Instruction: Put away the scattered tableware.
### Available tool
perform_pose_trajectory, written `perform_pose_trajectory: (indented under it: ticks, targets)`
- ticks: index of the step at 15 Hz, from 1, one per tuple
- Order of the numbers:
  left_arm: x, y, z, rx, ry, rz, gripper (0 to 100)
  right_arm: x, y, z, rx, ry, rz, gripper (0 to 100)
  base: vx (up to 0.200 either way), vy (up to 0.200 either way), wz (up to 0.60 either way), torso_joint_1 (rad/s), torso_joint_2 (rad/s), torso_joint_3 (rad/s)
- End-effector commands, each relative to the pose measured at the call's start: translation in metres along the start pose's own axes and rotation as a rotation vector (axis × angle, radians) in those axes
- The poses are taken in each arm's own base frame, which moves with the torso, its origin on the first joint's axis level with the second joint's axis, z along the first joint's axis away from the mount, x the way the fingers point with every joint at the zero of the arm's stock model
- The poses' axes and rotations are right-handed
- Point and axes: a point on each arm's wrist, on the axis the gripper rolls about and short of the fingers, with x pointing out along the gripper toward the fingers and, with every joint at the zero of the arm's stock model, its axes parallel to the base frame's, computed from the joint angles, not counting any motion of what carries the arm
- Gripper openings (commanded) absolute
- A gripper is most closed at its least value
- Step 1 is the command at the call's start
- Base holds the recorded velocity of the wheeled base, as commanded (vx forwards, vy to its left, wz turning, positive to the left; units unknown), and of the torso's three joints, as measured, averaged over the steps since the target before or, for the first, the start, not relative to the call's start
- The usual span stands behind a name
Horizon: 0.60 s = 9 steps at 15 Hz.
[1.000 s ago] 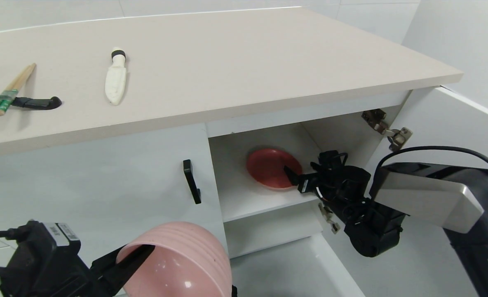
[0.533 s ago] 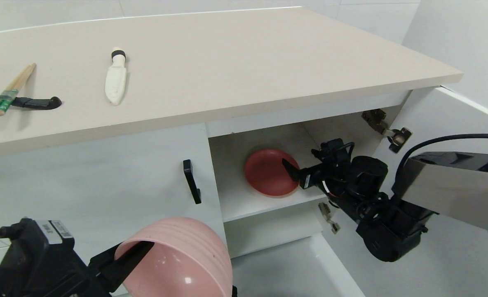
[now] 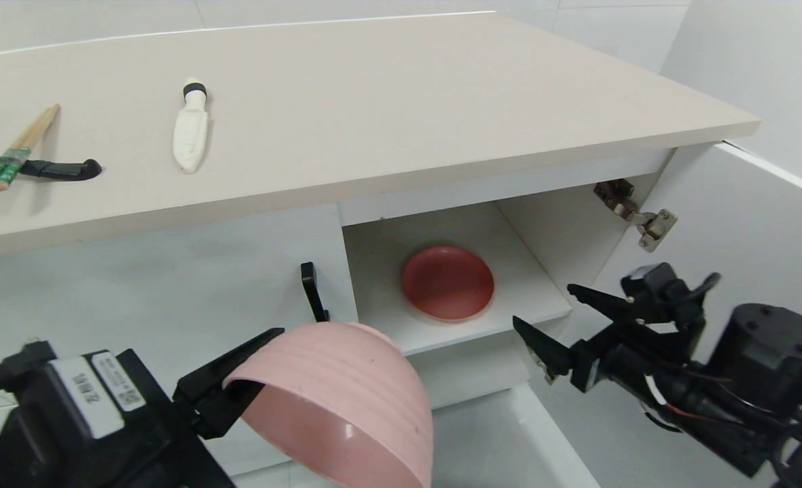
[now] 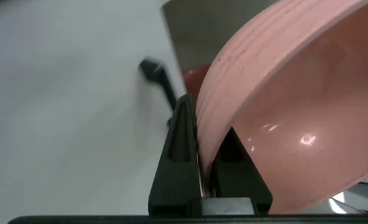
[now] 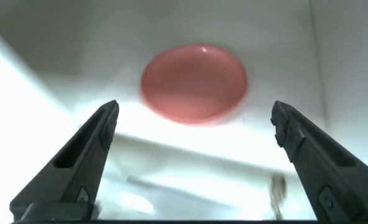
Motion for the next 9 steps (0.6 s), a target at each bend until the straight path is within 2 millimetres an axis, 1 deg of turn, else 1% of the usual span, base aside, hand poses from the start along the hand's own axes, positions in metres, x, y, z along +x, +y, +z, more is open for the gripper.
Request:
perform_pose_trajectory:
  ticks: [1,2,3,4,5,6,7,8,9]
  targets:
    - [0.028,-0.030,-0.015,0.064,0.083,-0.099,0,-0.057,0.000,0.020,-0.002,-0.092,-0.008,100,0.000,0.000,0.00,0.000,0.00,0.000]
    - [0.045,-0.042,-0.018,0.053,0.073,-0.092,0,-0.065,-0.002,0.023,-0.011,-0.113,-0.015,100,0.000,0.000,0.00,0.000,0.00,0.000]
    - [0.067,-0.058,-0.014,0.023,0.007,-0.044,0,-0.068,-0.002,0.027,-0.072,-0.132,-0.025,100,0.000,0.000,0.00,0.000,0.00,0.000]
    - [0.083,-0.079,-0.016,0.021,0.029,-0.026,0,-0.068,-0.005,0.026,-0.117,-0.130,-0.046,100,0.000,0.000,0.00,0.000,0.00,0.000]
    - [0.088,-0.093,-0.016,0.012,0.049,-0.001,0,-0.067,-0.010,0.025,-0.122,-0.122,-0.070,100,0.000,0.000,0.00,0.000,0.00,0.000]
    - [0.087,-0.097,-0.019,0.009,0.068,0.008,0,-0.067,-0.011,0.025,-0.122,-0.119,-0.079,100,0.000,0.000,0.00,0.000,0.00,0.000]
    - [0.089,-0.103,-0.021,0.003,0.096,0.047,0,-0.068,-0.018,0.024,-0.119,-0.114,-0.116,100,0.000,0.000,0.00,0.000,0.00,0.000]
    - [0.093,-0.102,-0.017,-0.012,0.095,0.098,0,-0.068,-0.018,0.025,-0.119,-0.117,-0.119,100,0.000,0.000,0.00,0.000,0.00,0.000]
    - [0.107,-0.100,-0.008,-0.069,0.084,0.214,0,-0.068,-0.017,0.025,-0.124,-0.120,-0.115,100,0.000,0.000,0.00,0.000,0.00,0.000]
